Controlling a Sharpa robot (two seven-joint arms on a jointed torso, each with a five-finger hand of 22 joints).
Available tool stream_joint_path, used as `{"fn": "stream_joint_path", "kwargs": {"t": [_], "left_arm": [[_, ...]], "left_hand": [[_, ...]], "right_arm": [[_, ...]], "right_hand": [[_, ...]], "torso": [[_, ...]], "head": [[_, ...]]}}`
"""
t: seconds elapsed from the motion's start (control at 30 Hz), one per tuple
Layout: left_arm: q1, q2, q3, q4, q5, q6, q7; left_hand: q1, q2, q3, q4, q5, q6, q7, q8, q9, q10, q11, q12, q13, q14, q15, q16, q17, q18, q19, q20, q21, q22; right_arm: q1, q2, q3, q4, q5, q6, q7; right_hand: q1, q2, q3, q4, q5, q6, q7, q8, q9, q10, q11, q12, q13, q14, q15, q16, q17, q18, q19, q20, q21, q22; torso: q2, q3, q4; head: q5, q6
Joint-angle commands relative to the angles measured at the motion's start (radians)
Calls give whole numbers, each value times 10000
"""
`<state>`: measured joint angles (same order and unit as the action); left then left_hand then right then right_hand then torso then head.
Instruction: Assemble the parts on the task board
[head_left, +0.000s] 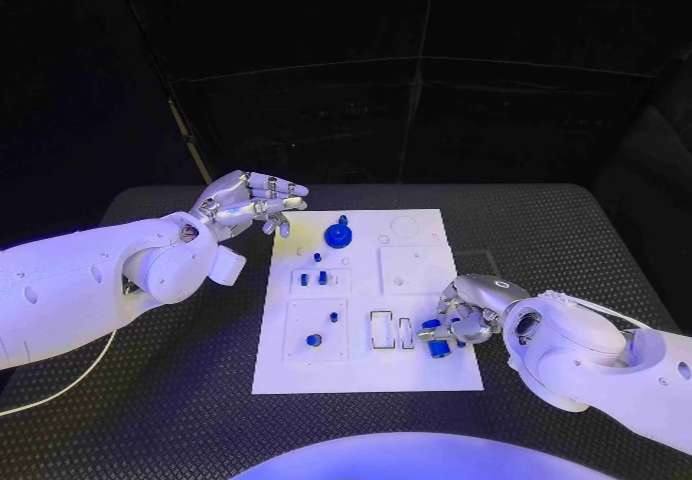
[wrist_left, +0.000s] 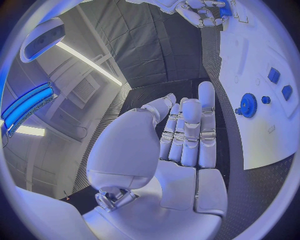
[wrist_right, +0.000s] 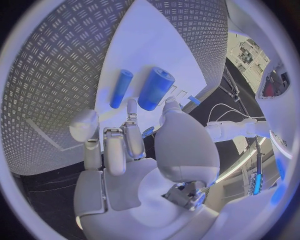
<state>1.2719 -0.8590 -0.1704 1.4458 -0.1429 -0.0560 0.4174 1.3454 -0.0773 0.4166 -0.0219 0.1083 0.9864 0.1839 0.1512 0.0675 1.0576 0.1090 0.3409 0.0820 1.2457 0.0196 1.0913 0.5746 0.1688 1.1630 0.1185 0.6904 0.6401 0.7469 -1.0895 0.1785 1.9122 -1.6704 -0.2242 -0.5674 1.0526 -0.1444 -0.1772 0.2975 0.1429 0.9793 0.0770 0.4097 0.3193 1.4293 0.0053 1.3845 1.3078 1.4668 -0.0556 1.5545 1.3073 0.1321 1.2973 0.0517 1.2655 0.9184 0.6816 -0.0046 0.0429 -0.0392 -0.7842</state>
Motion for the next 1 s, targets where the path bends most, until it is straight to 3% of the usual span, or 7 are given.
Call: {"fn": "stream_joint_path", "kwargs": {"t": [0.03,0.5,1.0], "left_arm": [[9,-4,3,7,48,122,18],[6,-4,-18,4,48,144,-8],[4,-12,-50,9,48,205,-61]], "left_hand": [[-56,12,-45,12,-27,-48,39,40,-5,-82,4,34,10,-49,27,-40,-16,147,-25,34,-33,-12],[-56,12,-45,12,-27,-48,39,40,-5,-82,4,34,10,-49,27,-40,-16,147,-25,34,-33,-12],[-69,15,-58,13,-26,-55,37,40,-6,-93,2,43,10,-55,29,-45,-38,147,-21,36,-43,-22]], "right_arm": [[4,-25,-5,34,-257,236,-25],[3,-100,-6,171,-298,598,4],[-3,-55,-7,179,-323,1000,-17]], "right_hand": [[-58,46,49,-5,-3,-6,26,55,17,-57,-8,-38,28,970,-48,41,2314,-177,31,-26,22,18],[5,143,138,-16,182,35,-9,191,145,-41,-34,-41,64,973,-66,45,2327,-184,49,-37,47,76],[559,538,342,-59,604,66,-84,441,397,1,-101,-49,143,972,-122,42,2324,-187,51,-84,55,109]], "torso": [[9,2,-1],[16,-3,4],[14,0,2]], "head": [[2,12],[-16,-12],[-2,-26]]}}
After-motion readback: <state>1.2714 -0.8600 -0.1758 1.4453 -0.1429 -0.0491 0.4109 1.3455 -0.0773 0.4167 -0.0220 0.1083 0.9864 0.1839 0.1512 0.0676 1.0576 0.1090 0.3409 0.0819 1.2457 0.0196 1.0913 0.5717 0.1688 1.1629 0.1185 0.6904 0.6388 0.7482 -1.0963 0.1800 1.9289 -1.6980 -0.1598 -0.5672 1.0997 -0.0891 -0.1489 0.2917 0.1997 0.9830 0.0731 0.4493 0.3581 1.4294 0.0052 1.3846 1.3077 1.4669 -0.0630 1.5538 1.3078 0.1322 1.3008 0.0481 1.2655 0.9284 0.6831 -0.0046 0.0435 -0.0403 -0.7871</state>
